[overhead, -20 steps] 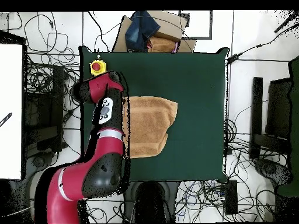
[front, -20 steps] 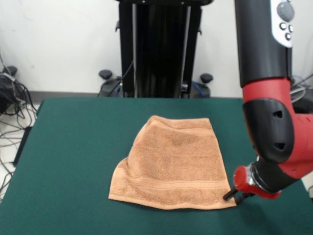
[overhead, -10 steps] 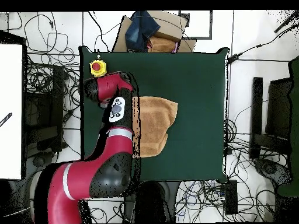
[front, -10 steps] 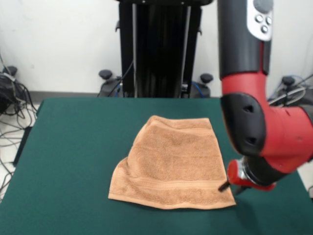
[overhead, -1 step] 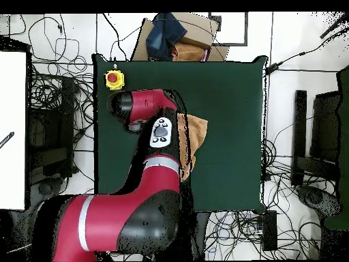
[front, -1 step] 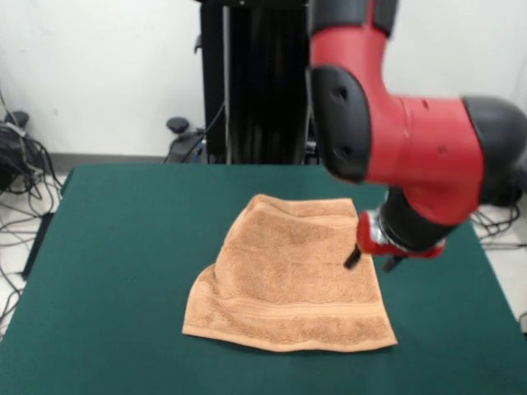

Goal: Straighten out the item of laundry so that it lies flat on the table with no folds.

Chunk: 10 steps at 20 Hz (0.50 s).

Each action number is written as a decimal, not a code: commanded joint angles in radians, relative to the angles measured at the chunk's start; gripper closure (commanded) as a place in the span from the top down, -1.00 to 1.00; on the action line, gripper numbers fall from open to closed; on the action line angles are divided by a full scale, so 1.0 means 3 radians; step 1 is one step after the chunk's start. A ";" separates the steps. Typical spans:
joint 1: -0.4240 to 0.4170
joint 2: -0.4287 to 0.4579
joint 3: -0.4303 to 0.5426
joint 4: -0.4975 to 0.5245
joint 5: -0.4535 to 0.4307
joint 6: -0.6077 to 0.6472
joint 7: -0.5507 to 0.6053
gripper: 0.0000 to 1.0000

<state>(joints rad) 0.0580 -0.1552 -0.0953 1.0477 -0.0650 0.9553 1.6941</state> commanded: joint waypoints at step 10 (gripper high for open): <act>-0.0212 0.0525 0.0326 -0.0037 -0.0814 -0.0533 -0.0626 1.00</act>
<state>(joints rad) 0.0282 -0.1636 -0.0915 1.0332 -0.1921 0.9141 1.6410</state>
